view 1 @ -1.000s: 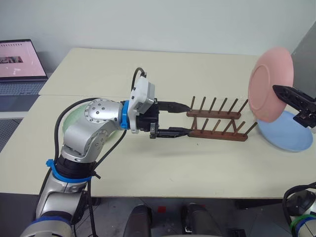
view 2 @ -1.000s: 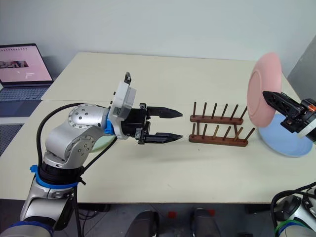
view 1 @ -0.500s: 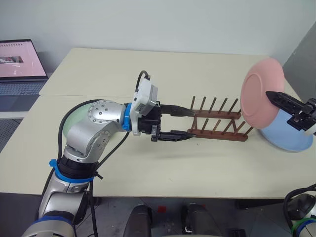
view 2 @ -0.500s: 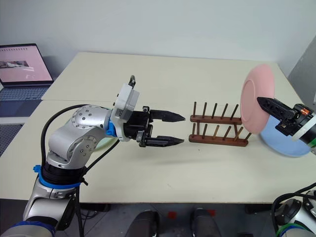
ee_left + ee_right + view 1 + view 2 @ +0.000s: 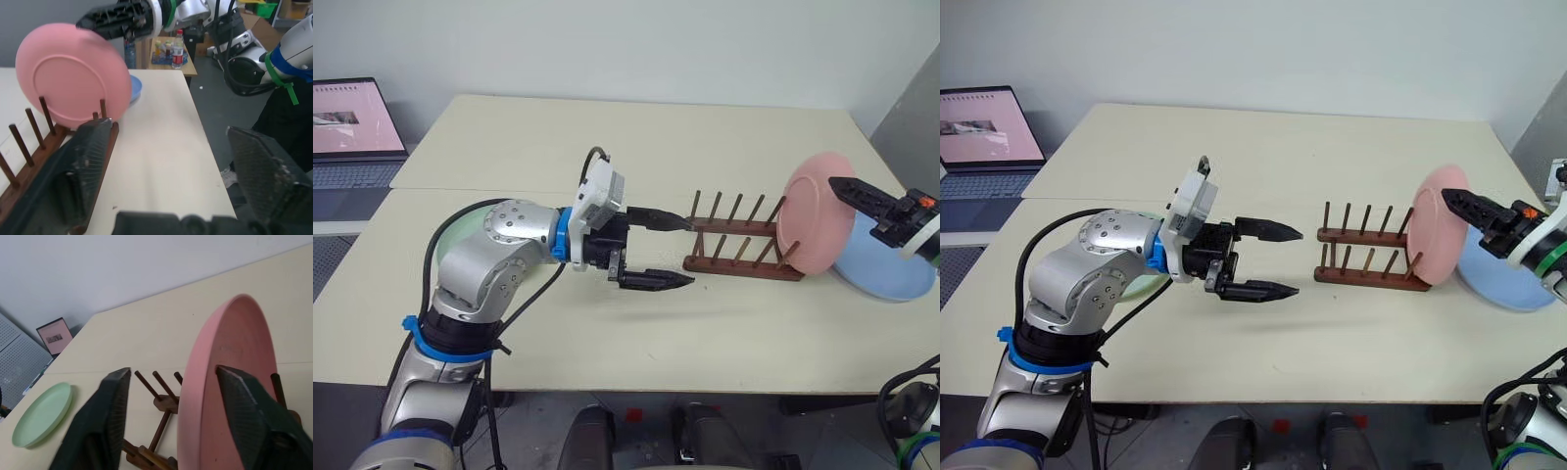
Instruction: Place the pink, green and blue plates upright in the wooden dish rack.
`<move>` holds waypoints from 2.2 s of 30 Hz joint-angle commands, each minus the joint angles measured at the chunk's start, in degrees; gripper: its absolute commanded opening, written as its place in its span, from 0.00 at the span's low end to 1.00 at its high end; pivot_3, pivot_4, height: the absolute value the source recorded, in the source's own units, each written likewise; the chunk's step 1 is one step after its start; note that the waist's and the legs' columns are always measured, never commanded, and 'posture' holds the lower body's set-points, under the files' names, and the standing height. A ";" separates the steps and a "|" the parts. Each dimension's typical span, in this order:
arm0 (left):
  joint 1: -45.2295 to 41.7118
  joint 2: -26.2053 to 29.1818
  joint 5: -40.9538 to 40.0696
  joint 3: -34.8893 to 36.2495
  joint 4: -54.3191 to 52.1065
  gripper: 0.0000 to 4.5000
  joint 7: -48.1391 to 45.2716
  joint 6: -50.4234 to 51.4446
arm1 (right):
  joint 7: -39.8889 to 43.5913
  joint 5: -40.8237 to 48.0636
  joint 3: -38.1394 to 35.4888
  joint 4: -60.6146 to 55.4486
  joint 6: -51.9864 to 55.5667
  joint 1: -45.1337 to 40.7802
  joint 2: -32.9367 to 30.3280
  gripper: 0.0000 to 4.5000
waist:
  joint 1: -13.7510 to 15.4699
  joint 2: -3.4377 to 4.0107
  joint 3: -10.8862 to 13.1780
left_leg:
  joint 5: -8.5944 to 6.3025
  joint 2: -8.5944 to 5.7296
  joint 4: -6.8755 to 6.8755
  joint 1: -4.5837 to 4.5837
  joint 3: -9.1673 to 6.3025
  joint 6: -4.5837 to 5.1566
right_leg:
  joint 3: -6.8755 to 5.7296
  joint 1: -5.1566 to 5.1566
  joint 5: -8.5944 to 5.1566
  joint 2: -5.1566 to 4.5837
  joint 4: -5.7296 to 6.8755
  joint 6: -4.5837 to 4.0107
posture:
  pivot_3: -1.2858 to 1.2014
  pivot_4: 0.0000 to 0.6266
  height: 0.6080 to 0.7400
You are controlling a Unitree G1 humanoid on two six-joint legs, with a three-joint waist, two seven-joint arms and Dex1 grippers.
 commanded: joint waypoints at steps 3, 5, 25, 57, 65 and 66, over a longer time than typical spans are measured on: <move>-0.16 3.15 4.49 2.31 -1.23 1.00 2.73 -2.49 | 1.50 -1.85 1.75 -0.94 -8.31 -1.29 -7.03 0.99 | 0.01 0.05 0.03 | 0.00 0.00 0.00 0.00 0.01 0.00 | 0.01 -0.01 0.00 0.00 -0.01 0.00 | 0.52 0.24 1.00; 1.08 4.81 5.96 4.13 -1.44 1.00 4.44 -3.28 | 5.32 -4.89 5.25 -1.80 -13.37 0.32 -11.98 0.99 | -0.03 0.07 0.04 | 0.00 0.00 -0.03 0.00 0.01 0.00 | 0.00 -0.02 -0.01 0.00 -0.03 -0.01 | 0.52 0.24 1.00; 22.33 -6.95 13.16 46.55 2.18 1.00 56.62 13.35 | 35.02 -15.65 39.45 -6.41 -42.94 -6.80 -17.41 0.99 | 0.32 0.02 0.19 | -0.02 0.10 -0.06 -0.03 -0.07 0.01 | -0.02 -0.07 -0.04 -0.09 0.00 -0.07 | 0.52 0.24 1.00; 11.88 -17.89 -1.10 53.31 8.73 0.14 67.78 34.63 | 42.81 -27.35 50.23 -6.59 -51.05 -9.02 -13.53 1.00 | 1.05 -0.10 0.15 | -0.01 -0.07 0.14 0.05 -0.10 0.00 | -0.06 0.08 0.26 -0.41 0.03 -0.13 | 0.52 0.24 1.00; 11.67 -19.60 -3.87 53.64 6.81 0.00 69.70 34.37 | 42.52 -28.90 51.33 -6.74 -51.55 -9.31 -12.29 1.00 | 0.39 -0.11 0.14 | -0.01 -0.08 0.11 0.07 -0.13 0.00 | -0.05 0.07 0.26 -0.36 0.03 -0.14 | 0.52 0.24 1.00; 11.21 -19.82 -4.23 53.75 6.60 0.00 70.15 34.28 | 42.49 -29.18 51.47 -6.82 -51.62 -9.37 -12.06 1.00 | 0.44 -0.11 0.14 | -0.01 -0.08 0.12 0.07 -0.13 0.00 | -0.06 0.08 0.26 -0.36 0.04 -0.13 | 0.52 0.24 1.00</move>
